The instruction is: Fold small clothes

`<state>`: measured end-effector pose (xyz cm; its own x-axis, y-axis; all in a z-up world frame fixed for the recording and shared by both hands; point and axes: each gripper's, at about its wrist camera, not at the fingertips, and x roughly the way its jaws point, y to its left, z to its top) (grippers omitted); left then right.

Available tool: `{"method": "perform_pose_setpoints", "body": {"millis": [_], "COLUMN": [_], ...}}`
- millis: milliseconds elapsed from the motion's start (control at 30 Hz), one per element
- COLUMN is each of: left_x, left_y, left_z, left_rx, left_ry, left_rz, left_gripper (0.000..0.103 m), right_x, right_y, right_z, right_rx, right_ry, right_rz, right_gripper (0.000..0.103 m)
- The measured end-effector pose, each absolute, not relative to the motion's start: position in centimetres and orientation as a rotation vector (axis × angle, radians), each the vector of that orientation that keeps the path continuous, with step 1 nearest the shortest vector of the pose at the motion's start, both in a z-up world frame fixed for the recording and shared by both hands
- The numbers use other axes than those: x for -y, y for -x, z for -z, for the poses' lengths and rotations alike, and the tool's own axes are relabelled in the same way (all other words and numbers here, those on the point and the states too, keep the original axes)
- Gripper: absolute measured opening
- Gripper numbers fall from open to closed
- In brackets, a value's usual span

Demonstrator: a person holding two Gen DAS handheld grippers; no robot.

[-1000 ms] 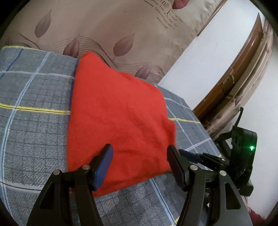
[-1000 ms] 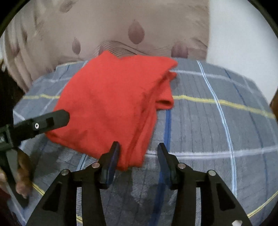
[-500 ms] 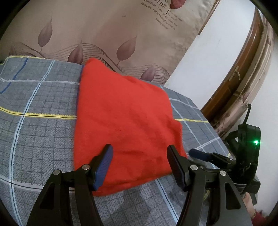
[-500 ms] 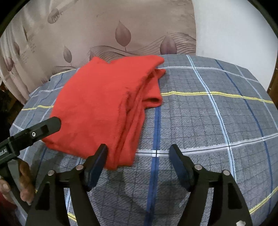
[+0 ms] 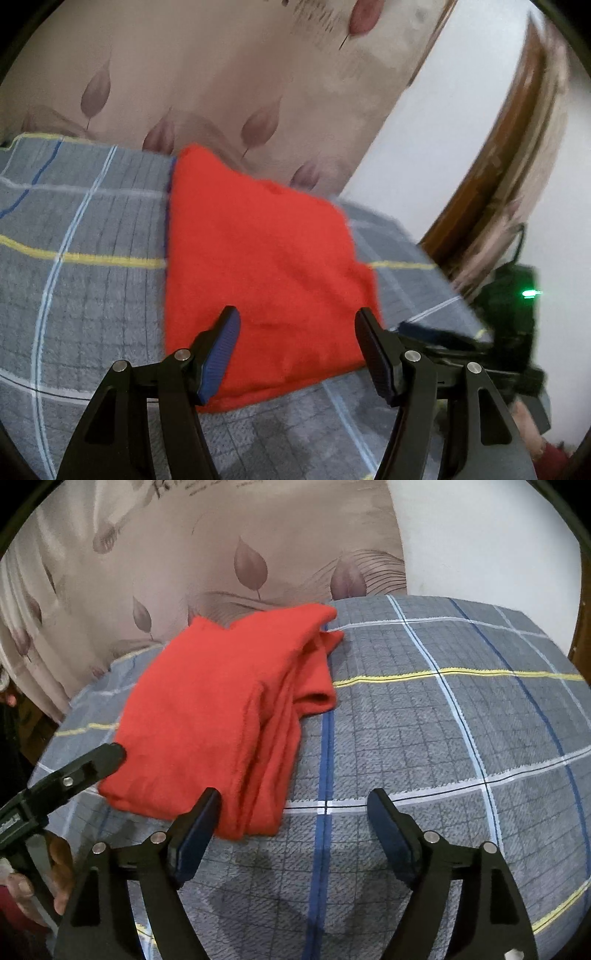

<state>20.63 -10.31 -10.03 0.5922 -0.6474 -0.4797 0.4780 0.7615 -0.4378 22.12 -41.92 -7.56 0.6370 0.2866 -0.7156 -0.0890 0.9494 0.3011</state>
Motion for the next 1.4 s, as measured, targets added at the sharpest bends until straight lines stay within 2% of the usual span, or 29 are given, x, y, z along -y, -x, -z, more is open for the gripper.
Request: {"method": "perform_pose_setpoints", "body": {"millis": [100, 267, 367, 667, 800, 933, 1133, 1400], "left_x": [8.4, 3.7, 2.2, 4.8, 4.3, 4.4, 6.4, 6.7], "left_y": [-20.8, -25.1, -29.1, -35.0, -37.0, -38.7, -39.6, -39.8], "left_z": [8.7, 7.8, 9.1, 12.3, 13.2, 13.5, 13.4, 13.7], "left_rx": [-0.64, -0.702, -0.837, -1.016, -1.02, -1.023, -1.052, -1.047], "left_ry": [0.275, 0.396, 0.521, 0.551, 0.635, 0.696, 0.601, 0.671], "left_rz": [0.671, 0.698, 0.772, 0.91, 0.92, 0.961, 1.007, 1.056], "left_gripper": [0.08, 0.08, 0.08, 0.08, 0.08, 0.08, 0.08, 0.081], "right_x": [43.0, 44.2, 44.5, 43.9, 46.2, 47.7, 43.7, 41.7], "right_y": [-22.2, -23.4, -24.7, -30.3, -32.5, -35.5, -37.7, -38.1], "right_z": [7.4, 7.7, 8.0, 8.1, 7.0, 8.5, 9.1, 9.4], "right_rx": [-0.852, -0.876, -0.897, -0.962, -0.941, -1.012, -1.03, -1.005], "right_ry": [-0.338, -0.452, -0.5, -0.518, -0.461, -0.559, -0.541, -0.55], "right_rz": [-0.272, -0.354, -0.39, -0.492, -0.442, -0.511, -0.691, -0.808], "right_gripper": [0.079, 0.079, 0.079, 0.079, 0.079, 0.081, 0.082, 0.082]}}
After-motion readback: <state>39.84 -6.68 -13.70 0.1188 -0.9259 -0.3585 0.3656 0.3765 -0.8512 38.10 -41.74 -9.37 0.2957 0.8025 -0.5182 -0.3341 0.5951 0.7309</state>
